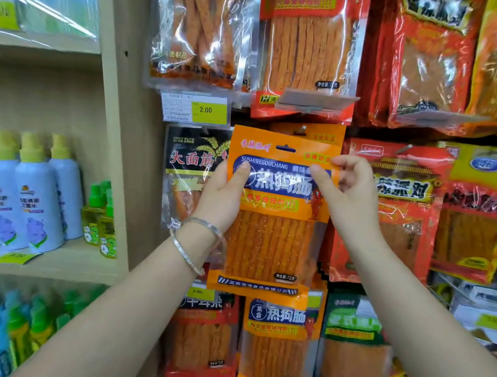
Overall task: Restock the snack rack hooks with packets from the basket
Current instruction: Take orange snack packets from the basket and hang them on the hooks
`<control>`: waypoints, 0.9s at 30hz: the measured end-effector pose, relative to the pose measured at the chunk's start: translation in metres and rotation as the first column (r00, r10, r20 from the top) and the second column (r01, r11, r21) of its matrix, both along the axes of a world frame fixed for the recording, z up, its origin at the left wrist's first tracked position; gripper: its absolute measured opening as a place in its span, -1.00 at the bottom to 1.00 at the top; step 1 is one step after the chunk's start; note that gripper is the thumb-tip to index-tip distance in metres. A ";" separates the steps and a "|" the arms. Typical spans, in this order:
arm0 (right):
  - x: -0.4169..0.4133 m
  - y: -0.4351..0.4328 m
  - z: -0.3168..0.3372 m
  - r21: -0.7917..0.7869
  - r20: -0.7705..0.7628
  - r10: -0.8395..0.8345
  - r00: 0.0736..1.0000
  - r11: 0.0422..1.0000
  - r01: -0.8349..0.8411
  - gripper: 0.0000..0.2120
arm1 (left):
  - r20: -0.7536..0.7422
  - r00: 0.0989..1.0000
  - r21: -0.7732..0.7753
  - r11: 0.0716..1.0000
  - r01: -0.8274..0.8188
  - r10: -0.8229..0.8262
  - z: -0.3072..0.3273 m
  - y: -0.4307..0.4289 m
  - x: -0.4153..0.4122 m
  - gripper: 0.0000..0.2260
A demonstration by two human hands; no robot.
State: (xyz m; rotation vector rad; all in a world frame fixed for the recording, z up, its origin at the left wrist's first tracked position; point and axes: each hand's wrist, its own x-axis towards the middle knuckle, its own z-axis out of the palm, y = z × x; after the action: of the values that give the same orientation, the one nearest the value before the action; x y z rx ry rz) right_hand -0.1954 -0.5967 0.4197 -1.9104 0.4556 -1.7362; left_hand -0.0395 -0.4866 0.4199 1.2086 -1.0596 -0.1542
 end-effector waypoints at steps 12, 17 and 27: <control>-0.009 -0.003 0.027 -0.192 0.026 -0.119 0.993 0.974 0.122 -0.82 | 0.552 0.821 -0.123 0.988 -0.091 0.144 0.039 -0.007 -0.007 -0.46; -0.003 -0.010 0.044 -0.084 0.050 -0.133 0.990 0.987 0.137 -0.85 | 0.552 0.824 -0.117 0.990 -0.079 0.131 0.053 -0.012 -0.016 -0.46; 0.005 -0.023 0.033 0.072 0.007 -0.103 0.995 0.992 0.102 -0.76 | 0.526 0.848 -0.111 0.994 -0.002 0.060 0.046 -0.013 -0.009 -0.45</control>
State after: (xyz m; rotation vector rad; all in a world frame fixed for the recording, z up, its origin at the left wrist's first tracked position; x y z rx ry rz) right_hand -0.1907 -0.6197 0.4530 -1.8557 0.6141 -1.7692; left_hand -0.0487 -0.4997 0.4658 1.1977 -1.5067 0.2795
